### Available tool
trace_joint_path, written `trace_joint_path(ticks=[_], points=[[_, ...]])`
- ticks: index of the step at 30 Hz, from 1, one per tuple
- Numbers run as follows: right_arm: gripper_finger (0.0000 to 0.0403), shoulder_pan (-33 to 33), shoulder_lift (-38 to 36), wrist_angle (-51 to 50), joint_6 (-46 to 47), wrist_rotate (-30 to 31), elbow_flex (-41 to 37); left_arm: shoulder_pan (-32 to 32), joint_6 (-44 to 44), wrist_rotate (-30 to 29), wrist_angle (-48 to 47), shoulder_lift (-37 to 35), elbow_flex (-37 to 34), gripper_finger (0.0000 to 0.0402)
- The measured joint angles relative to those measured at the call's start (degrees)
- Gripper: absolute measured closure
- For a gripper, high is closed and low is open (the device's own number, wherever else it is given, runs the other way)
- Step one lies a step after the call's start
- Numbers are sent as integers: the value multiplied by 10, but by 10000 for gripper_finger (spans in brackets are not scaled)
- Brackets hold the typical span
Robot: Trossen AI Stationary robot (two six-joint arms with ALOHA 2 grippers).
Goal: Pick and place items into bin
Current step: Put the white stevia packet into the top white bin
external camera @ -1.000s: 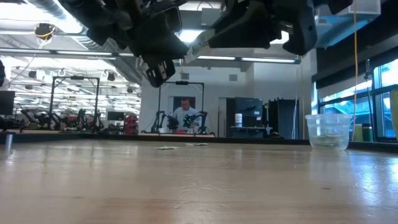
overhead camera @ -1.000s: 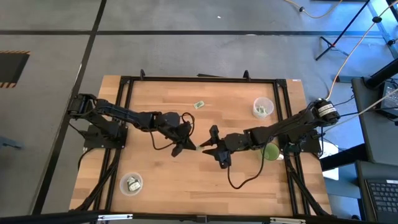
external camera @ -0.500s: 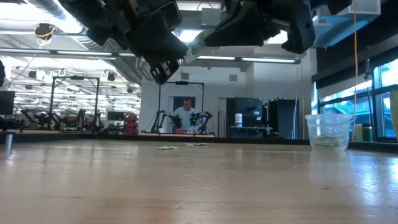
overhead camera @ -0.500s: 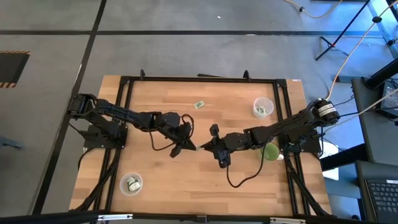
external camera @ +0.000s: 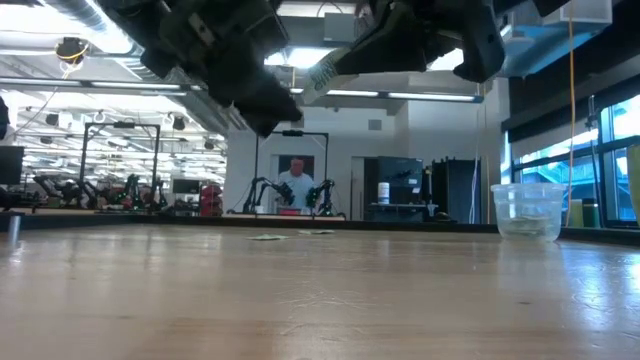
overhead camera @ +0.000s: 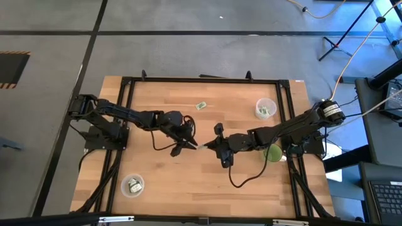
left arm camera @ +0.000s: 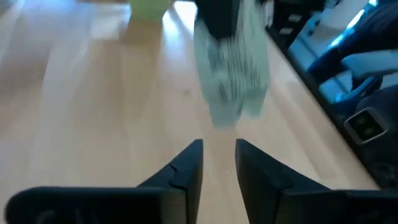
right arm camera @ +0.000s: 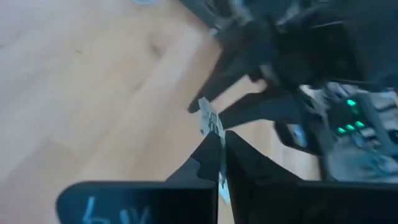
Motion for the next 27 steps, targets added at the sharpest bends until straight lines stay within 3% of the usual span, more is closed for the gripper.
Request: trace_joint_path(ticks=[7, 14, 21, 27], points=[[394, -3, -50, -120, 76, 45, 0, 28, 27, -40, -59, 0, 0, 295], [394, -45, -143, -393, 298, 185, 0, 30, 118, -123, -120, 0, 0, 301], [393, -135, -209, -642, 533, 197, 0, 30, 109, -137, -115, 0, 0, 299], [393, -230, -213, -712, 617, 220, 0, 30, 108, -137, -114, 0, 0, 305]])
